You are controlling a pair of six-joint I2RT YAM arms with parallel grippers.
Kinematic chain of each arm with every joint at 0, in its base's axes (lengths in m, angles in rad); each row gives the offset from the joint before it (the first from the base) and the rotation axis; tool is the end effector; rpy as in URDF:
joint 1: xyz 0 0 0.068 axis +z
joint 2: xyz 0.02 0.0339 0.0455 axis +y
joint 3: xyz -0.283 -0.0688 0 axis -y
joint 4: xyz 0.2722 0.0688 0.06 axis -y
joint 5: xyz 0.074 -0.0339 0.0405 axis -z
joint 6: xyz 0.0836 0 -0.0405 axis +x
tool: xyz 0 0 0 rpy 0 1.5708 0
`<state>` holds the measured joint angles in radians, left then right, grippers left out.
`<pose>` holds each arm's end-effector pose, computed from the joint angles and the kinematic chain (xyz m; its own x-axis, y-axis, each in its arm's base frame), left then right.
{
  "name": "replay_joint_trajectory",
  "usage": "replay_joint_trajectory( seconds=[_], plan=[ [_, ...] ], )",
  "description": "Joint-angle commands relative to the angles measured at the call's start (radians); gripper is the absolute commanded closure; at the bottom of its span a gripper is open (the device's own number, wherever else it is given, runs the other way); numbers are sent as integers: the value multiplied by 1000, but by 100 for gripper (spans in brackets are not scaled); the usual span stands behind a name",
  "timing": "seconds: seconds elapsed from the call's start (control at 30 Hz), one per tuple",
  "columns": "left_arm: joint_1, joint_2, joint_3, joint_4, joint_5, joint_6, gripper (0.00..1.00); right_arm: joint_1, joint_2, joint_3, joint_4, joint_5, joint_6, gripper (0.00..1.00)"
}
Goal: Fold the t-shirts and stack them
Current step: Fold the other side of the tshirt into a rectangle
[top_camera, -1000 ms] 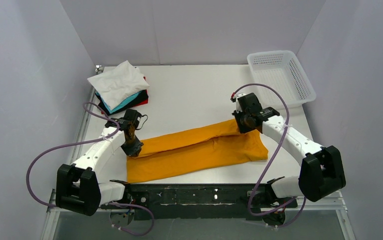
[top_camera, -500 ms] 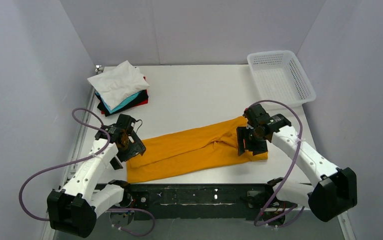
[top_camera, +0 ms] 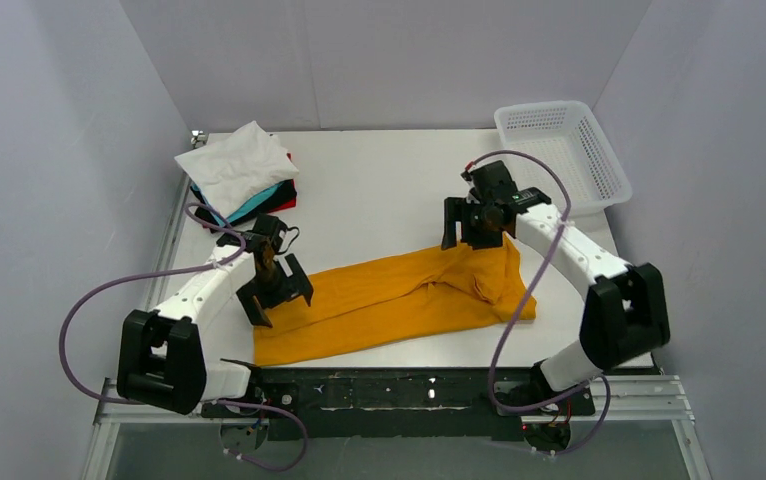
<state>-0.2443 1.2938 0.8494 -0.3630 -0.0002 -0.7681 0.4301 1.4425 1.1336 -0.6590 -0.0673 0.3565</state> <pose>0.3135 -0.0781 0.2090 -0.6722 -0.5485 -0.4974 -0.3132 0.8193 -0.4802 0.3163 0.1513 0.2389 -0.8589 -0.0109 -0.5120 -0.1611 0.9548 0.2498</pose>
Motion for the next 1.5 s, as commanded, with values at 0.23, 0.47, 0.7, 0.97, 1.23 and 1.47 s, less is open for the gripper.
replay_joint_trajectory(
  seconds=[0.23,0.47,0.7,0.97,1.23,1.47],
  plan=[
    [57,123,-103,-29,79,17,2,-9,312,121,112,-176,-93,23],
    [57,98,-115,-40,43,13,2,63,151,-110,132,-331,-98,26],
    [59,67,-107,-61,20,24,2,376,-74,-263,29,-397,-126,28],
    [59,28,-106,-70,15,28,2,316,-224,-223,53,-67,-55,24],
    [59,55,-92,-63,35,31,2,105,40,-118,130,49,-96,24],
    [59,20,-53,-110,21,37,2,194,75,-220,85,-149,-51,32]
  ],
)
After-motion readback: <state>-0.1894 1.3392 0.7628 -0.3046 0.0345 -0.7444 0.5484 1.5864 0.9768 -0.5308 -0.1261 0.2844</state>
